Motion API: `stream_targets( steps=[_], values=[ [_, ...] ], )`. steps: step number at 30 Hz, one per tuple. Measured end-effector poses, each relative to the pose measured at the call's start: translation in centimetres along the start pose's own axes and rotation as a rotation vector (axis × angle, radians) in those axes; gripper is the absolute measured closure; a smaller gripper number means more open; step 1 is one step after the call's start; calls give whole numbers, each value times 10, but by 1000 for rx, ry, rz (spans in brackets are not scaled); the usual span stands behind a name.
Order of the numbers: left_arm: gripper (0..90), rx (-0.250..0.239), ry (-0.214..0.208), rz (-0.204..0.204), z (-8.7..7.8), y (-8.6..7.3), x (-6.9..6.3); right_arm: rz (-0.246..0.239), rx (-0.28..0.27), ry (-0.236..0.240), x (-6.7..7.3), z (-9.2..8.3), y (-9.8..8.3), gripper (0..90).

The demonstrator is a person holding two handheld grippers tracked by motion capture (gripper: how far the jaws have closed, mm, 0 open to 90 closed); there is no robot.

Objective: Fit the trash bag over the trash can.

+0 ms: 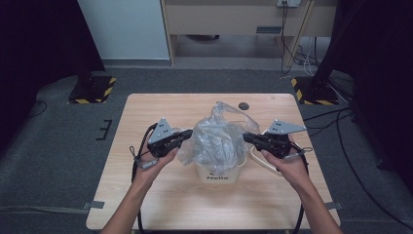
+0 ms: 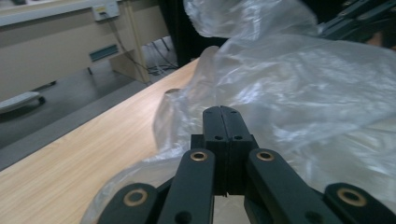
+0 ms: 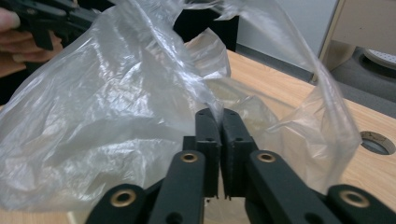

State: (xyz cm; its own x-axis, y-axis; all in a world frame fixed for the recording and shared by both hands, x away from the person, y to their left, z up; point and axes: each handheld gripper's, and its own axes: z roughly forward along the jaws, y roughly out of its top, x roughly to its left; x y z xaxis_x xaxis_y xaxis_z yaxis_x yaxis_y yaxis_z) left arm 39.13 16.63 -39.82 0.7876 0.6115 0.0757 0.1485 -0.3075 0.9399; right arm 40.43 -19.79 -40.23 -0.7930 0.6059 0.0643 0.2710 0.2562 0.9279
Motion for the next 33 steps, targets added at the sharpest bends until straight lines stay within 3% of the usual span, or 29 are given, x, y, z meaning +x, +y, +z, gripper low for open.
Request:
stream_targets(
  steps=[6, 10, 13, 16, 23, 27, 33],
  values=[
    [900, 18, -42, 29, -4, 0, -11, -5, 3, 31, 7, -9, -6, 890],
    [900, 23, -79, 21, -8, -3, -14, -3, 4, 46, 8, -14, -9, 884],
    [900, 32, -96, 21, -11, -6, -16, 3, -1, 55, 9, -17, -11, 815],
    [900, 25, -111, 17, -16, -8, -17, -15, 7, 51, 13, -20, -14, 879],
    [900, 43, -118, 33, -18, -13, -20, -34, 17, 73, 17, -24, -17, 887],
    [900, 50, -122, 17, -20, -19, -20, -34, 19, 94, 19, -26, -18, 896],
    [900, 23, -152, -6, -27, -21, -22, -45, 13, 118, 25, -33, -19, 900]
  ],
)
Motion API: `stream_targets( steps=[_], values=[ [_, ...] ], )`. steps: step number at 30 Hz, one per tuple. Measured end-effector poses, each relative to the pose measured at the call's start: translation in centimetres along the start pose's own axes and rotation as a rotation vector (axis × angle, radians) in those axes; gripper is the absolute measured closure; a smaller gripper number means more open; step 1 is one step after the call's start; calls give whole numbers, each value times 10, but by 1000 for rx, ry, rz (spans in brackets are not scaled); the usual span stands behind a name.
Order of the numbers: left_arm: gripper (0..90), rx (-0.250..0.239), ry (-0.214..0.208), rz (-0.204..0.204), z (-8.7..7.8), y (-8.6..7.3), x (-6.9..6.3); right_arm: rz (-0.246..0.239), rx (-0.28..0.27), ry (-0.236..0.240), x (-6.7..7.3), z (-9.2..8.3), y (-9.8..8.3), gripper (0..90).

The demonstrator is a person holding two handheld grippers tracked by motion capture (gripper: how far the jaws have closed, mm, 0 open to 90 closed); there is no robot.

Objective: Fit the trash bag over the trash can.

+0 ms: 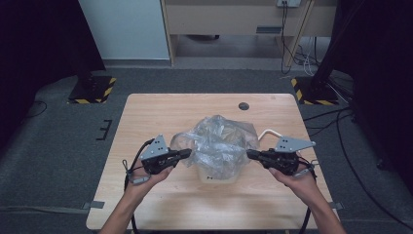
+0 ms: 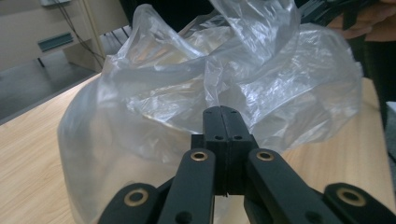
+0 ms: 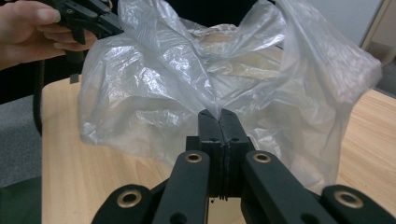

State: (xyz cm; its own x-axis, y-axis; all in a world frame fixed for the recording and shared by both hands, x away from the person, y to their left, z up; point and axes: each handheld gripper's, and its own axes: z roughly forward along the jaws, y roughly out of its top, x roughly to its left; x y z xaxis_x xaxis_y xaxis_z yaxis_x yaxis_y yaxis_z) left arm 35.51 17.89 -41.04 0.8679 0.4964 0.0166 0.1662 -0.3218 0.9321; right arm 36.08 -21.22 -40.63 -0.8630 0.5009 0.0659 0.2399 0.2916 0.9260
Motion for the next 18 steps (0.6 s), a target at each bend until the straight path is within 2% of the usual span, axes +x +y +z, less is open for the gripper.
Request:
stream_targets(
  steps=[3, 8, 12, 15, 18],
  values=[
    [900, 1, -12, 1, -2, 0, -1, -5, 6, 9, 2, -2, -1, 900],
    [900, 42, -45, 11, 3, -9, -4, 0, 32, 36, 0, -2, -9, 900],
    [900, 32, -73, 17, 2, -10, -7, 8, 30, 65, 0, -2, -13, 900],
    [900, 36, -77, 23, 1, -9, -8, 1, 35, 73, 2, -4, -14, 900],
    [900, 68, -83, 43, 2, -13, -9, -4, 49, 92, 3, -4, -16, 900]
  ],
)
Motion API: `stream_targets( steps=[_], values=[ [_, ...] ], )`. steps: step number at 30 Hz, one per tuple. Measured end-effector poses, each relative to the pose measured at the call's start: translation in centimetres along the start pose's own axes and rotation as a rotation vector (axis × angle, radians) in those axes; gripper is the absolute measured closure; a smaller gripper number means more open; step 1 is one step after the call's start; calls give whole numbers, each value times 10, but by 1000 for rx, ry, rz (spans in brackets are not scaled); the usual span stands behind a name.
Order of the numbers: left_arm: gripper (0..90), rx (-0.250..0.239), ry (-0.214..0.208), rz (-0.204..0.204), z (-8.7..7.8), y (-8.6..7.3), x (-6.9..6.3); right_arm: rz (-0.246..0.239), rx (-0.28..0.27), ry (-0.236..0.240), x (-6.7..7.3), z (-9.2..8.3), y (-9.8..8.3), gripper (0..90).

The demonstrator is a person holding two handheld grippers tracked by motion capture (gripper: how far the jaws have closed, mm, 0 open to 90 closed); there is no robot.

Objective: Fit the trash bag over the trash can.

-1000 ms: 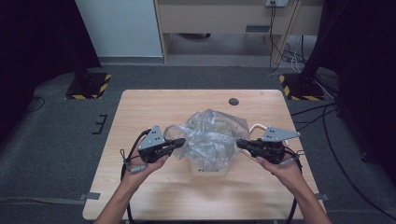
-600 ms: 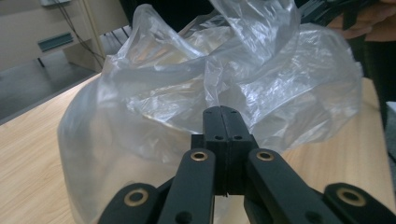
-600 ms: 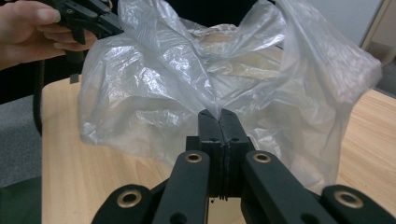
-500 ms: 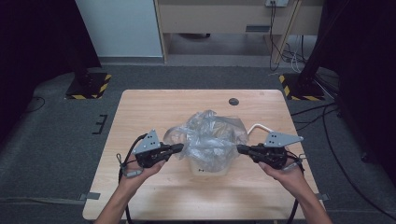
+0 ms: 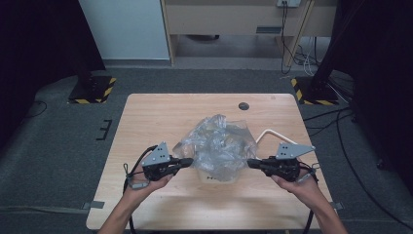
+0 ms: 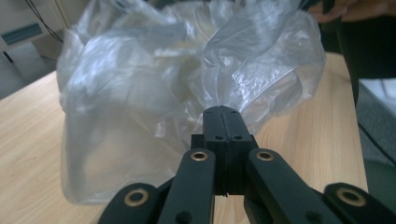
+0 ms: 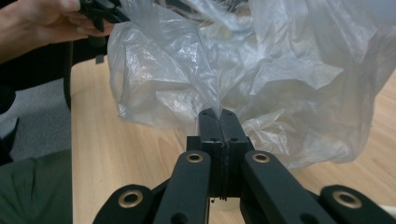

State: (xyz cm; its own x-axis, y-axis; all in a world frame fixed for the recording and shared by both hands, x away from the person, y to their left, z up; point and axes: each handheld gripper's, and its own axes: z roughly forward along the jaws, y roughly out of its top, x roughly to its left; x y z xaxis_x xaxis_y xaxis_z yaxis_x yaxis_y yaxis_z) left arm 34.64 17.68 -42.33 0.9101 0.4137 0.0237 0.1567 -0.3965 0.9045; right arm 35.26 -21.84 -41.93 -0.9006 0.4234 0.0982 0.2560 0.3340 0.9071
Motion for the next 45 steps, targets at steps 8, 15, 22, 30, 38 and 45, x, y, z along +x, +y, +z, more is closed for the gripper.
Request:
stream_targets(
  steps=[8, 15, 22, 30, 38, 45],
  values=[
    [900, 52, -13, -7, 6, -16, 3, -10, 60, 52, 2, 9, -12, 900],
    [900, 104, -6, 24, 12, -23, 3, -23, 108, 65, 2, 16, -17, 900],
    [900, 145, 16, 45, 18, -28, 3, -38, 147, 62, 1, 21, -23, 900],
    [900, 172, 26, 58, 23, -35, 3, -68, 190, 43, 0, 26, -31, 900],
    [900, 193, 43, 67, 28, -36, 4, -73, 215, 27, -2, 31, -36, 900],
    [900, 208, 54, 63, 32, -39, 4, -87, 235, 11, -3, 36, -39, 900]
  ],
)
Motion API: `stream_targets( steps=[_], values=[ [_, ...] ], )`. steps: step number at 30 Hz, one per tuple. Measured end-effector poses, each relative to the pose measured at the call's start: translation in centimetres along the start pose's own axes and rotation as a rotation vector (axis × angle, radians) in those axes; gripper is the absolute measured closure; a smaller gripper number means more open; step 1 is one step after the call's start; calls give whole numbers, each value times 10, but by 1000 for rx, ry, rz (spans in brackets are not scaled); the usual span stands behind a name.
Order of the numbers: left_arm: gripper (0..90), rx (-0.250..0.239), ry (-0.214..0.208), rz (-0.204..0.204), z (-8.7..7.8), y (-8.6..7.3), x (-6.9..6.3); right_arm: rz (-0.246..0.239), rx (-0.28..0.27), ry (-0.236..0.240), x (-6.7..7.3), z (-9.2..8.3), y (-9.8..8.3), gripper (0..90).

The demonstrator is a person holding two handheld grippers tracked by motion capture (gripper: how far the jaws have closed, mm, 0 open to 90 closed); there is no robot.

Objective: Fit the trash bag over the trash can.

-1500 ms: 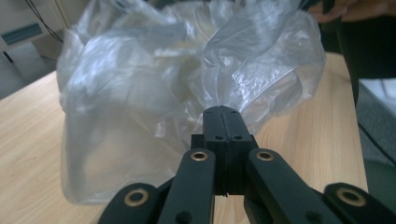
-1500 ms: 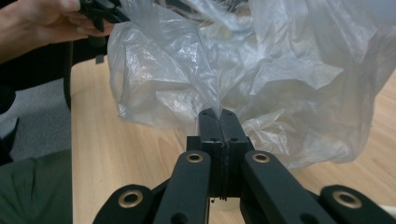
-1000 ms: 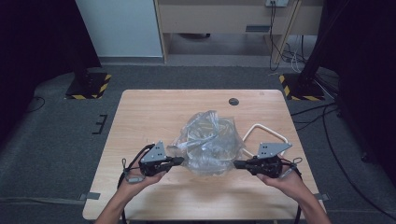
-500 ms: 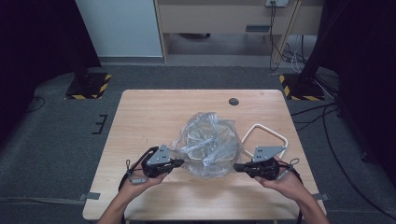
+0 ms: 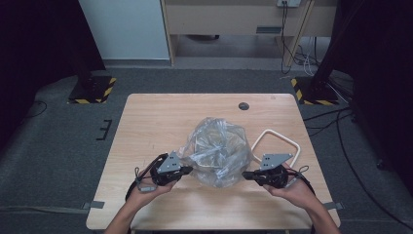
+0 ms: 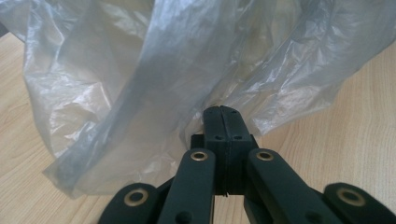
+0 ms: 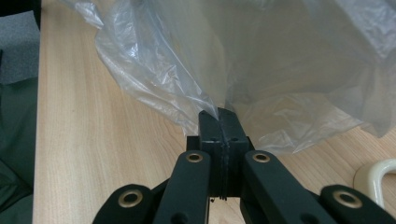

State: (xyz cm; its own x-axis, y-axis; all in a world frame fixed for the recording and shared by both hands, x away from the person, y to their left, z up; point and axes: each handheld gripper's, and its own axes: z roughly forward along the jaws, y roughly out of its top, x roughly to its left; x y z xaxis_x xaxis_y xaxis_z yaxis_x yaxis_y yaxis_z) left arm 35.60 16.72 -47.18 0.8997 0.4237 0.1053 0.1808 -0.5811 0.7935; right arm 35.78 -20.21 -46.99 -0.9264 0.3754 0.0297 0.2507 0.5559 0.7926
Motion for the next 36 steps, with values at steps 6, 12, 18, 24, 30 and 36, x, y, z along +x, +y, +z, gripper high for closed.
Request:
stream_targets(
  steps=[6, 12, 18, 24, 30, 36],
  values=[
    [900, 10, 6, 3, 3, -1, -1, 6, 2, -4, -2, 3, -2, 900],
    [900, 27, 14, 7, 6, -3, -1, 5, 16, -11, -3, 7, -3, 900],
    [900, 42, 21, 16, 9, -3, -2, 20, 21, -22, -5, 10, -5, 900],
    [900, 46, 25, 8, 12, -4, -2, 26, 27, -29, -6, 13, -5, 900],
    [900, 46, 25, 7, 13, -5, -3, 25, 39, -32, -6, 15, -6, 893],
    [897, 29, 42, 15, 10, -5, -5, 31, 45, -43, -4, 12, -5, 822]
  ],
)
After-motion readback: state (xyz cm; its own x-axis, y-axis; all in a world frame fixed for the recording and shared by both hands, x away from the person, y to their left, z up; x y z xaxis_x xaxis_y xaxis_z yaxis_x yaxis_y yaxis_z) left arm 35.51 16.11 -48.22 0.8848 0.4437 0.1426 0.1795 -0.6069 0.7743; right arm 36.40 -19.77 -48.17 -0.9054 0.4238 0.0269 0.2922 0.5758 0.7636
